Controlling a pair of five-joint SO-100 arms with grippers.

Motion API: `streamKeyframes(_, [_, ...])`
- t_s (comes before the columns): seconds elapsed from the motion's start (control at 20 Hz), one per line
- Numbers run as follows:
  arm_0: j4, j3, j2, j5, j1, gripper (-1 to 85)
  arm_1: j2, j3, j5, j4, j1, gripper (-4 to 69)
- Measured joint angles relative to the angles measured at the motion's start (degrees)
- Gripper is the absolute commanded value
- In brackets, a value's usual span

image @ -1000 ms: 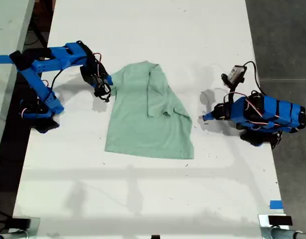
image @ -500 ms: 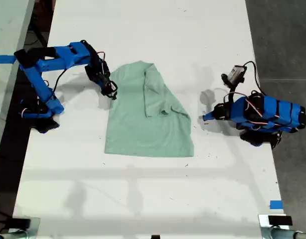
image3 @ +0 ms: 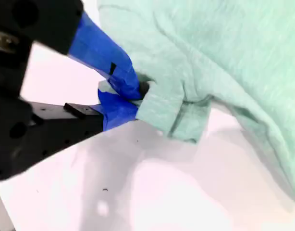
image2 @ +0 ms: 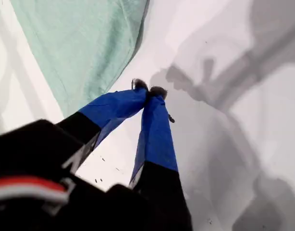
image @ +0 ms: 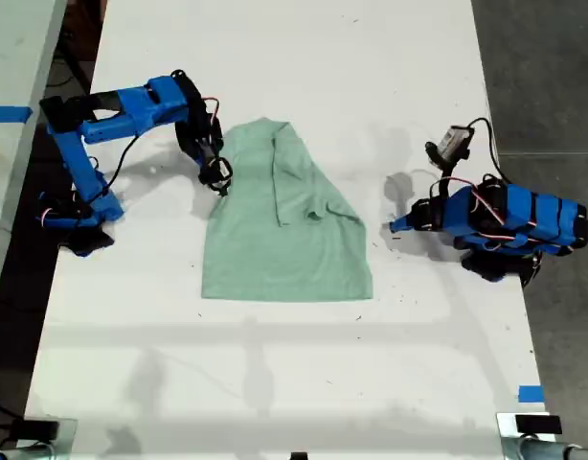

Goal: Fold t shirt

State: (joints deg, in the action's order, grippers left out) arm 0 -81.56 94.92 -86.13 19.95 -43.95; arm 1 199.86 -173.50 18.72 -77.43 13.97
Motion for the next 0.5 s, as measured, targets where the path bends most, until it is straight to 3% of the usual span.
streamKeyframes(0.2, [-7.12, -16.79, 7.73, 4.39, 0.26, -0.2, 0.0, 0.0, 0.0, 0.0, 0.0, 1.5])
streamKeyframes(0.5, [-7.91, -34.1, 19.51, 20.92, 7.38, -0.2, 0.0, 0.0, 0.0, 0.0, 0.0, 1.5])
